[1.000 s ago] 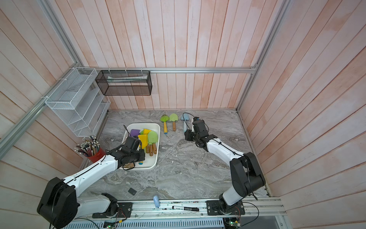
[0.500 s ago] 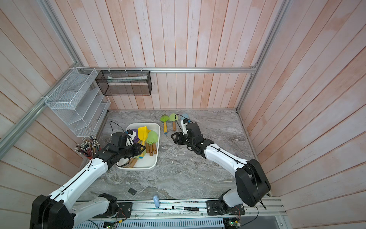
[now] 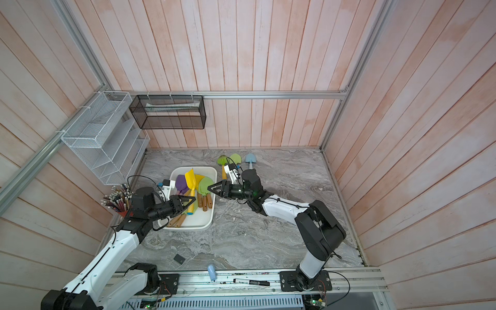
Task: Take the shovel out of the storage box
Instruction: Pick up the shovel from the storage box.
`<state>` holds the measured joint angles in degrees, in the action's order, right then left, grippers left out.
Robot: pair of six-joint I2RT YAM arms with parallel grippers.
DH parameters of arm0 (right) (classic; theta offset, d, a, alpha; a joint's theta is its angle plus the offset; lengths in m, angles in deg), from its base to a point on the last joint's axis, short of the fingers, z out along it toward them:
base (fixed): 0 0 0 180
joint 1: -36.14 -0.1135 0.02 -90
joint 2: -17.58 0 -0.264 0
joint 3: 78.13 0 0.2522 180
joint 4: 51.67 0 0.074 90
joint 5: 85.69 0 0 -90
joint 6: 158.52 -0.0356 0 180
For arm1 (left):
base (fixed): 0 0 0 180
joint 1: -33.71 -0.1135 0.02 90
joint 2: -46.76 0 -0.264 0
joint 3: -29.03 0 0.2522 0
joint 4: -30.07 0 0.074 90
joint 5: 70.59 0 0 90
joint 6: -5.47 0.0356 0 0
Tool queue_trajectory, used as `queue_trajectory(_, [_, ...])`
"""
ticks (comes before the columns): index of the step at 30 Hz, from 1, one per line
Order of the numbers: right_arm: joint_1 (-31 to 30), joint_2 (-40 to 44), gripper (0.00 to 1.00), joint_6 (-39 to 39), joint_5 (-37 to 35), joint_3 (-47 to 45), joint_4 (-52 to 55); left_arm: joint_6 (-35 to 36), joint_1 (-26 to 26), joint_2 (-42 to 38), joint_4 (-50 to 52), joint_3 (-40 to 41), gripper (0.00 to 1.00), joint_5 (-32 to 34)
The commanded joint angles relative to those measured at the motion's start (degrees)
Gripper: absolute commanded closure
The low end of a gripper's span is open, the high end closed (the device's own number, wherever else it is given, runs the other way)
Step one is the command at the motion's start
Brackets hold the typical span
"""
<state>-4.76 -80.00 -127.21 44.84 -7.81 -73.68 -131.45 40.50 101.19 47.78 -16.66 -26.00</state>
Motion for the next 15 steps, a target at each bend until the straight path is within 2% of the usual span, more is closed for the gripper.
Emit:
queue_trajectory(1, [-0.48, -2.37, 0.44, -5.78, 5.52, 3.18, -10.07, -6.62, -0.72, -0.66, -12.19, 0.7, 0.85, -7.16])
queue_trajectory(6, [-0.84, -5.43, 0.44, -9.2, 6.86, 4.33, -14.53, -9.41, -0.81, 0.3, -17.14, 1.05, 0.85, -9.32])
queue_trajectory(15, [-1.11, -11.94, 0.47, -14.01, 11.67, 7.77, -21.92, -16.26, -0.9, 4.42, -32.46, 3.97, 0.85, -11.07])
